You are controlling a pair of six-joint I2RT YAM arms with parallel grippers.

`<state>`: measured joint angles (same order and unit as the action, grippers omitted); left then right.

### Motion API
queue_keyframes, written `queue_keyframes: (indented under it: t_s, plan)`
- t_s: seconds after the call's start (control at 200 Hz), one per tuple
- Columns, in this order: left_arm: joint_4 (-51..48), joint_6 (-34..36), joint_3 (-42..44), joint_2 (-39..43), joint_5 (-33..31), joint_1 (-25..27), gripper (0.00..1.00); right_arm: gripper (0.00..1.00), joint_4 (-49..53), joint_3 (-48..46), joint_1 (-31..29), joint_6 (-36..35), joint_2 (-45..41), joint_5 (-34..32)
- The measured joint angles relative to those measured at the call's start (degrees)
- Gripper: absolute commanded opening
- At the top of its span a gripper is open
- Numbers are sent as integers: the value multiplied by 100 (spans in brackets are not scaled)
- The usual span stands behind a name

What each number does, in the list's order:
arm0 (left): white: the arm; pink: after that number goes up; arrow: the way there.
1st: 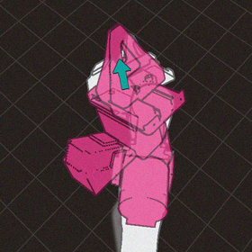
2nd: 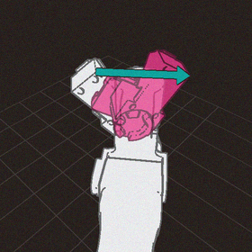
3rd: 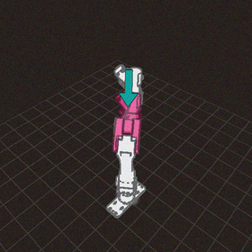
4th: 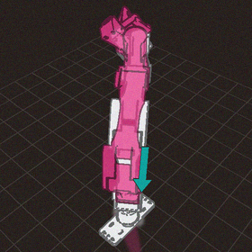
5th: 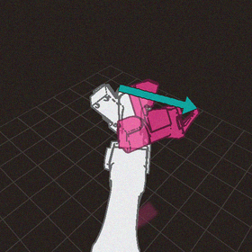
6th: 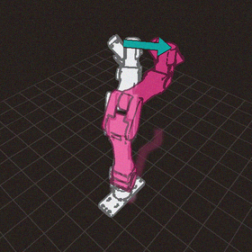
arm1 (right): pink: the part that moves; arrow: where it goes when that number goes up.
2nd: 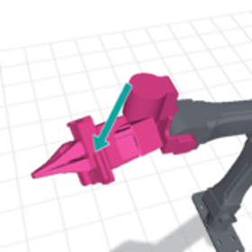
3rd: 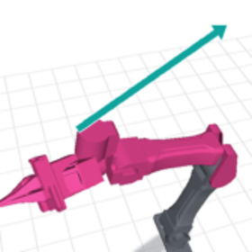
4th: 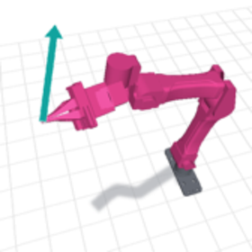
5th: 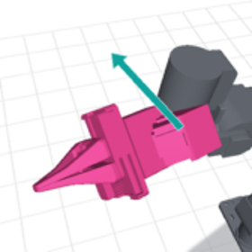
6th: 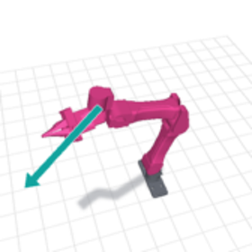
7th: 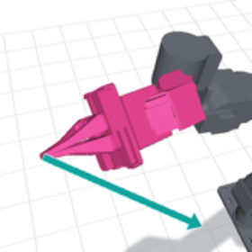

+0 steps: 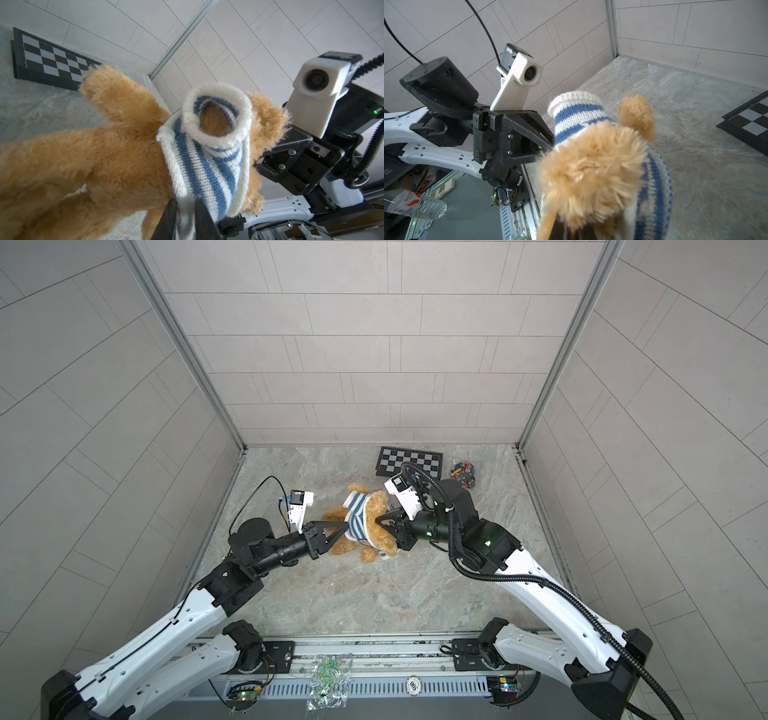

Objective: Dress the teddy bear
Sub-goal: 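Lower the bear toward the table with both grippers holding the sweater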

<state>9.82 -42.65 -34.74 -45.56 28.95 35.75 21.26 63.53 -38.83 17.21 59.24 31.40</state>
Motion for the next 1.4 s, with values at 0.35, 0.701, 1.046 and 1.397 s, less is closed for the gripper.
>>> queue_keyframes:
  t_s: [0.35,0.701,1.046,1.397]
  plan:
    - [-33,-35,-72,-22,28,0,0,0,72,20,0,-101,2,92]
    - [-420,4,-63,-44,-337,-306,0,0,544,332,-13,-549,0,330]
    - [-417,-22,299,-116,-326,-535,0,0,1279,555,-83,-1196,-9,586]
    - [-413,9,337,-33,-282,-710,6,0,1582,638,-105,-1488,4,592]
